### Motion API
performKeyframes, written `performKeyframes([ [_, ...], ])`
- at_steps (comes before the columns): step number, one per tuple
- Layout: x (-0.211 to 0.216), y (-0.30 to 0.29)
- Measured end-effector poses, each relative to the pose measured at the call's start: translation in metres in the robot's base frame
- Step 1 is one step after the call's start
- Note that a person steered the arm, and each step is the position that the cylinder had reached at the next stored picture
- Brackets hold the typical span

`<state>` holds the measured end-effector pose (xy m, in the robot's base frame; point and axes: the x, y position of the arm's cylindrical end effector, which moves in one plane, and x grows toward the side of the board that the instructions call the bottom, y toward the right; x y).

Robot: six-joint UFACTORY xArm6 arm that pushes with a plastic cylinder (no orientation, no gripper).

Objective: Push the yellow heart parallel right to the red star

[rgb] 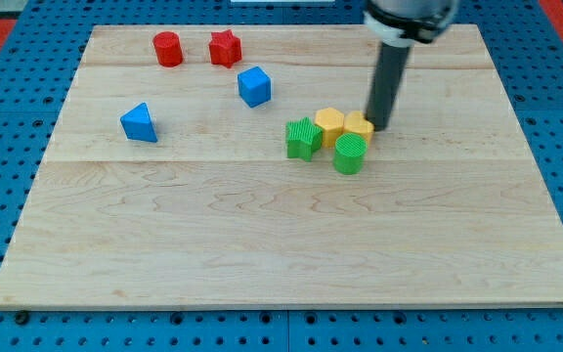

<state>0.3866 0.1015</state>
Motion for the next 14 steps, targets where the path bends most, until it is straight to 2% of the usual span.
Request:
performKeyframes([
  [1, 0.057, 0.078],
  [2, 0.062, 0.019],
  [5, -0.036, -0.053],
  [7, -0.063, -0.025],
  [8, -0.052, 0.045],
  [9, -0.076, 0.069],
  [10, -0.09, -0.039],
  [11, -0.063, 0.0],
  [13, -0.084, -0.092],
  [14, -0.089, -0.072],
])
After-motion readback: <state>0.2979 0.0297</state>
